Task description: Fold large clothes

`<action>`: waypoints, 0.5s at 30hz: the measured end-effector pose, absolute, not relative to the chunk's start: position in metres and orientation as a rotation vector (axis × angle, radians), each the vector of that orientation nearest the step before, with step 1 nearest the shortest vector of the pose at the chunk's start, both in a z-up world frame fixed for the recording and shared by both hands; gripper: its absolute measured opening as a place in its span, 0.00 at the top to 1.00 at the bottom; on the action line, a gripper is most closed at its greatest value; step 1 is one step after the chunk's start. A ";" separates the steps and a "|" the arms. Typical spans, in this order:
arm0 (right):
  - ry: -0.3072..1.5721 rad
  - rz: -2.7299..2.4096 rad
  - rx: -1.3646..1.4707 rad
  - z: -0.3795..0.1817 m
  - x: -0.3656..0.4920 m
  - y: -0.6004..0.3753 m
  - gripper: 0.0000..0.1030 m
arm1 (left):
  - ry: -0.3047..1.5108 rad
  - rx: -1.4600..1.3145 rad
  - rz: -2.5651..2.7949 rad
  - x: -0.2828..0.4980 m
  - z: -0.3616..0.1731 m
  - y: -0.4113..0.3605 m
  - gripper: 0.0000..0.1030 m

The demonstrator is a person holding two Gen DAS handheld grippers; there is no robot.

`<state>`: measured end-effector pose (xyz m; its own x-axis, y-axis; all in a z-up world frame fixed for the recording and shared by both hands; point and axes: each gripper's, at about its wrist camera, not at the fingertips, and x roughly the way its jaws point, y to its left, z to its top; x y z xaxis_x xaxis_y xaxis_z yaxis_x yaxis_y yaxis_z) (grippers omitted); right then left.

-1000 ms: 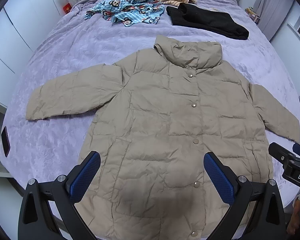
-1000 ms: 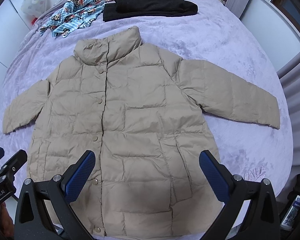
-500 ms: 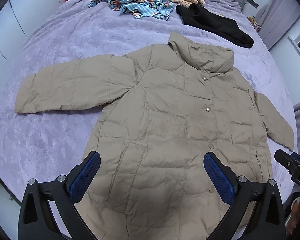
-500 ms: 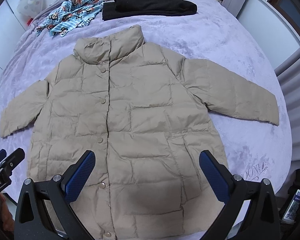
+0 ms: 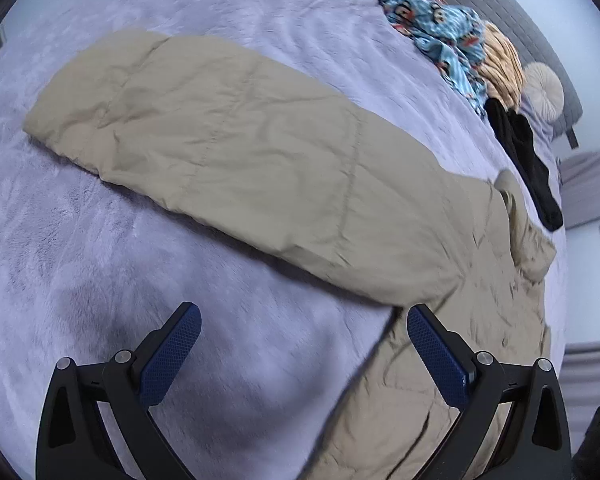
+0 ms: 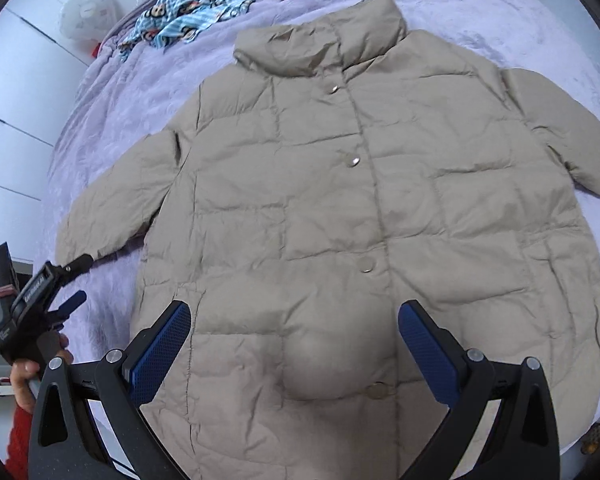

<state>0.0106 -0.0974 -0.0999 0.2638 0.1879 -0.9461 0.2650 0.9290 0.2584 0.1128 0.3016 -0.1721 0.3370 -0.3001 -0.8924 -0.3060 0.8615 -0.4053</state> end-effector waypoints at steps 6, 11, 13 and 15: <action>1.343 0.041 0.411 -0.136 0.025 -0.047 0.00 | 1.165 -0.827 -0.012 0.147 -0.223 0.362 0.00; 1.319 0.076 0.441 -0.153 0.044 -0.028 0.00 | 1.075 -0.848 0.017 0.187 -0.224 0.388 0.00; 1.307 0.086 0.444 -0.154 0.055 -0.023 0.00 | 1.055 -0.817 0.056 0.203 -0.222 0.396 0.03; 1.294 0.093 0.452 -0.154 0.067 -0.019 0.00 | 1.075 -0.753 0.095 0.221 -0.224 0.400 0.51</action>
<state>0.0674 -0.0186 -0.1537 0.2825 0.3151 -0.9060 0.1831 0.9094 0.3734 0.2211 0.4004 -0.2241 0.4973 -0.2798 -0.8212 -0.4196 0.7510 -0.5099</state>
